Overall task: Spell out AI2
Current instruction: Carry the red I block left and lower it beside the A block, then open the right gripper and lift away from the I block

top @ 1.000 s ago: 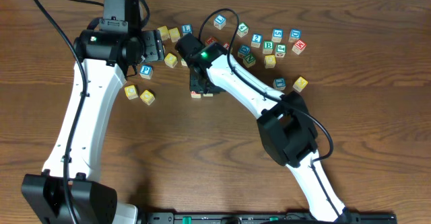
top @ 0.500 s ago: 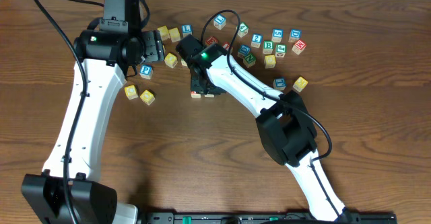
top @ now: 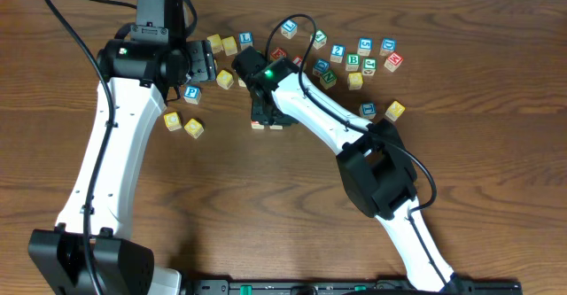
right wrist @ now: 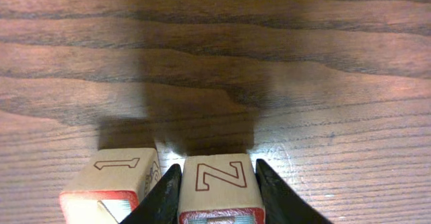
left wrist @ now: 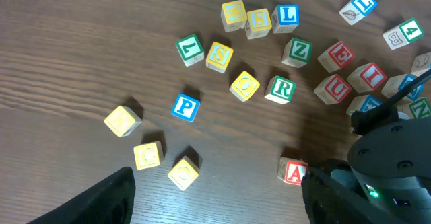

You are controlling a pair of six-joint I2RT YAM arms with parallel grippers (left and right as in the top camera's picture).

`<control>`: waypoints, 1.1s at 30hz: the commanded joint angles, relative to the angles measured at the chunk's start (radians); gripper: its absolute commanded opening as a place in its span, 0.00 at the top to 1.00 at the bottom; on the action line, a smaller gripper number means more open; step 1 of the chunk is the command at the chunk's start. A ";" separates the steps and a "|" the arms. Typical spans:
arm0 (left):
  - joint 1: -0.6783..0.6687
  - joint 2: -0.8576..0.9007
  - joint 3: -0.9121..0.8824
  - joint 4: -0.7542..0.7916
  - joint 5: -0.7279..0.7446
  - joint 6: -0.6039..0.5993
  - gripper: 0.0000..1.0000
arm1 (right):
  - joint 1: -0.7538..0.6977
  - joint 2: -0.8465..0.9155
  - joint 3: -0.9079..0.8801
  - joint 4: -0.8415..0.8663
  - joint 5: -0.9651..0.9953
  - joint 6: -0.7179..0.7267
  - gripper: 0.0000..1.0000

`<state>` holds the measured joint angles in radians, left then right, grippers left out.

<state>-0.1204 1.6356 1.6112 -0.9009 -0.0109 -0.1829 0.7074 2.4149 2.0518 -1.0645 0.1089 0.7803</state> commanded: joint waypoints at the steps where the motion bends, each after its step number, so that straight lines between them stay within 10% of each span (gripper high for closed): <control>1: 0.002 0.010 -0.006 -0.003 -0.020 0.002 0.22 | 0.005 0.010 -0.007 -0.003 0.012 0.012 0.64; 15: 0.002 0.010 -0.006 -0.003 -0.020 0.002 0.22 | -0.002 0.006 -0.006 -0.010 0.005 -0.009 0.65; 33: 0.002 0.010 -0.006 -0.003 -0.020 0.002 0.22 | -0.089 -0.097 0.014 -0.045 -0.243 -0.589 0.58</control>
<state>-0.1204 1.6356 1.6112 -0.9009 -0.0109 -0.1829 0.6178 2.3600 2.0521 -1.0882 -0.0769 0.3473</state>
